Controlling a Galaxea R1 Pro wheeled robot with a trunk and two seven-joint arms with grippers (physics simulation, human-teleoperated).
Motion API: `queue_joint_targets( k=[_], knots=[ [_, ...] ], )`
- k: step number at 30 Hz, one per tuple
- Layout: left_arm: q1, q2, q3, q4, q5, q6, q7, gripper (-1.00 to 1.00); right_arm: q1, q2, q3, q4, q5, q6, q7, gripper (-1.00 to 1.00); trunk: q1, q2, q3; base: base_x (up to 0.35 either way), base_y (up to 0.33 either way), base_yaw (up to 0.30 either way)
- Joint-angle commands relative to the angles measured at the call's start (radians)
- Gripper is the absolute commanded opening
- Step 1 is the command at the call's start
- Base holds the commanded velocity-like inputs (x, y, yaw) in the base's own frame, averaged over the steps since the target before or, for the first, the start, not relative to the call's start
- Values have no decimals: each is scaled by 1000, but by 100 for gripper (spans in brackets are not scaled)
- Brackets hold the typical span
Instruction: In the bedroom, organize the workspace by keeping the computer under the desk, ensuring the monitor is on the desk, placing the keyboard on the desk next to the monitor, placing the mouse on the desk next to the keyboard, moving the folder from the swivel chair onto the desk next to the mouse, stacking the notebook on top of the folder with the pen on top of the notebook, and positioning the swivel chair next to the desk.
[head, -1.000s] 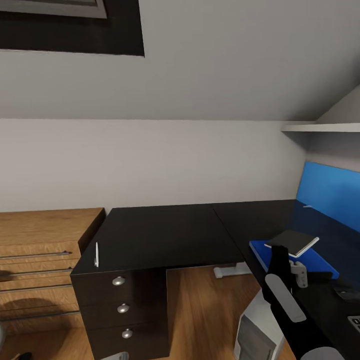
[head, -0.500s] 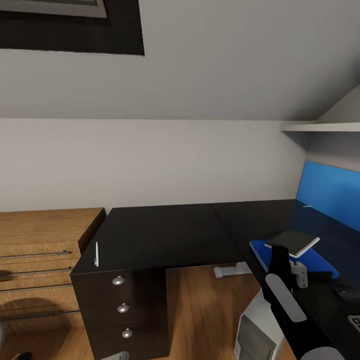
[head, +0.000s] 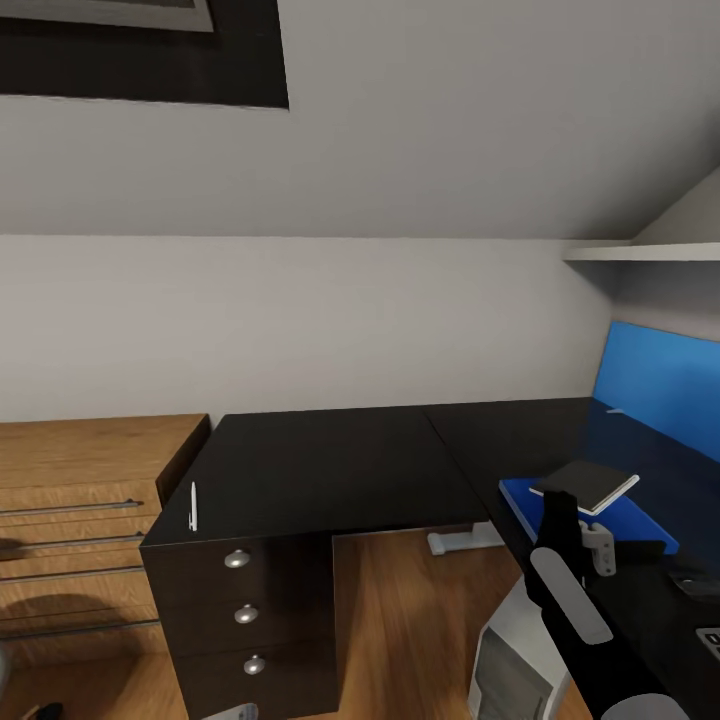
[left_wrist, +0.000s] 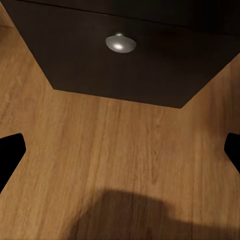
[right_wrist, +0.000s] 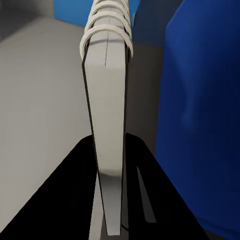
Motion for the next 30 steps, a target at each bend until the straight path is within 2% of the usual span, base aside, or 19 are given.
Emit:
queue_joint_targets(
  k=[1,12,13,26,30],
  knots=[
    [0,0,-2,-3,8,4,7,100,-1,-1,4,-1,0,-5,-6,-100,0,-1,-1,0,0,0],
    [0,1,-2,-4,8,4,6,100,-1,-1,-4,-1,1,-5,-9,-100,0,-1,-1,0,0,0],
    [0,1,-2,-4,8,4,6,100,-1,-1,-4,-1,1,-5,-9,100,0,-1,-1,0,0,0],
    [0,4,-2,-11,8,1,-1,100,-1,-1,-7,-1,1,-4,-10,100,0,-1,-1,0,0,0],
    [0,5,-2,-9,7,-29,-3,100,-1,-2,-7,-1,1,-4,-10,100,0,-1,-1,-44,0,0]
  ],
)
